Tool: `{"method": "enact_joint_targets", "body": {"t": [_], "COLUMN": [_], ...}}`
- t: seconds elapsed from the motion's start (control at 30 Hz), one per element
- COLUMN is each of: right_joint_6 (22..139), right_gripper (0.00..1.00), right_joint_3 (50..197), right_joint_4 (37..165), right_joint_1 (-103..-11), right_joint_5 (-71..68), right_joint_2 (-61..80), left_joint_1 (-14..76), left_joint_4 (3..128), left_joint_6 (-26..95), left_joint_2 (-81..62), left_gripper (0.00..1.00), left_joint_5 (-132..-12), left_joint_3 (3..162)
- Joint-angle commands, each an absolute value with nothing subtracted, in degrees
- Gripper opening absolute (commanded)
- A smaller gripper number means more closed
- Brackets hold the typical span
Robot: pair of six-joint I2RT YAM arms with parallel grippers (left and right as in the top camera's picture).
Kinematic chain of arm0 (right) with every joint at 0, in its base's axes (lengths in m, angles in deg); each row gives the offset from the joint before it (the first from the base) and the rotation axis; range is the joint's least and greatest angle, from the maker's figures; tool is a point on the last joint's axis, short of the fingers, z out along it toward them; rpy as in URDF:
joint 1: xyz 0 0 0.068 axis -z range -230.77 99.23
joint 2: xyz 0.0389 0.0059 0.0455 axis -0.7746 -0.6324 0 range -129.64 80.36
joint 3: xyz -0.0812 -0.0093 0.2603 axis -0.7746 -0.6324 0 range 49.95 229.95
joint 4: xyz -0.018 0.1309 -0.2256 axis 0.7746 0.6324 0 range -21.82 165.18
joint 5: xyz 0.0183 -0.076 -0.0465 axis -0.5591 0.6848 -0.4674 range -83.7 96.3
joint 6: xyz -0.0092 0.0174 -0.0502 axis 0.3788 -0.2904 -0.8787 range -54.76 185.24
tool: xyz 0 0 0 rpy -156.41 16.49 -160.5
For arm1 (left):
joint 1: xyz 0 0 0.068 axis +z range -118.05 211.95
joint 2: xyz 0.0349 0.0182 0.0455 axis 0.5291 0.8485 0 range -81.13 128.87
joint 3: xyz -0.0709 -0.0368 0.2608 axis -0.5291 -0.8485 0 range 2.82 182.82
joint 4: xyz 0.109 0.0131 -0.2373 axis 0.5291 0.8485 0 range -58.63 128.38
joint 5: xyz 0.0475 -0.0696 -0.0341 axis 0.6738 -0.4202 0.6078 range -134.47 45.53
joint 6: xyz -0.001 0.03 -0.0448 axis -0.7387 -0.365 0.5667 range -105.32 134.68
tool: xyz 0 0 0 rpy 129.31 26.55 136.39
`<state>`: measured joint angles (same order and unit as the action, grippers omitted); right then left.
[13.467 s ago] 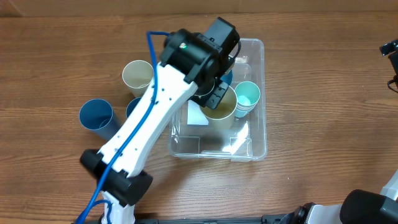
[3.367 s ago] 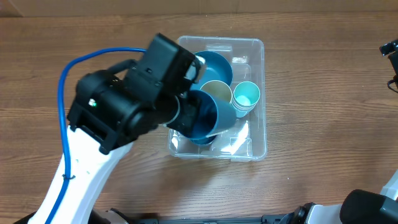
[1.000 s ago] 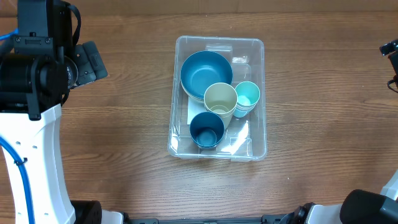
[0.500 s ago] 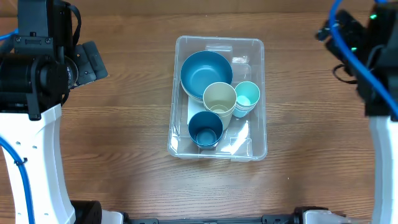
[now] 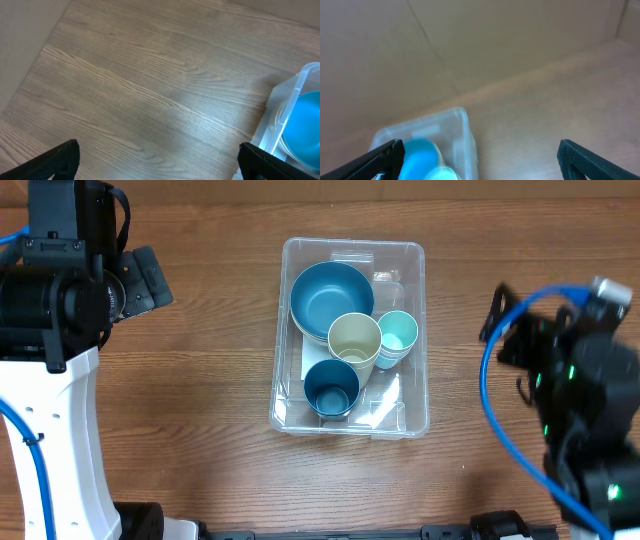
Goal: Pack container
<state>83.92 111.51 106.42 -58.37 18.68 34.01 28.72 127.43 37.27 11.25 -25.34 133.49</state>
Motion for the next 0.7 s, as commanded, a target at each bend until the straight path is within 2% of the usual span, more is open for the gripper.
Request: {"method": "enact_joint_targets", "body": {"t": [0.0, 0.33, 0.67], "right_joint_6": [83.00, 83.00, 83.22], "right_gripper": [1.00, 1.00, 1.00], "right_joint_3": [99.30, 72.35, 60.32], "right_joint_4": [104.82, 104.56, 104.19], "right_joint_1": [-58.39, -57.86, -57.45], "right_joint_5": [17.05, 16.98, 16.94], "right_joint_2": [45.49, 71.54, 80.22], "left_joint_1": [28.94, 28.94, 28.94], "left_joint_4": [127.36, 127.38, 127.36], "left_joint_6": [38.49, 38.49, 38.49], "left_joint_2": [11.03, 11.03, 11.03], "left_gripper": [1.00, 1.00, 1.00], "left_joint_5": [-24.59, -24.59, -24.59], "left_joint_3": [134.56, 134.56, 134.56]}}
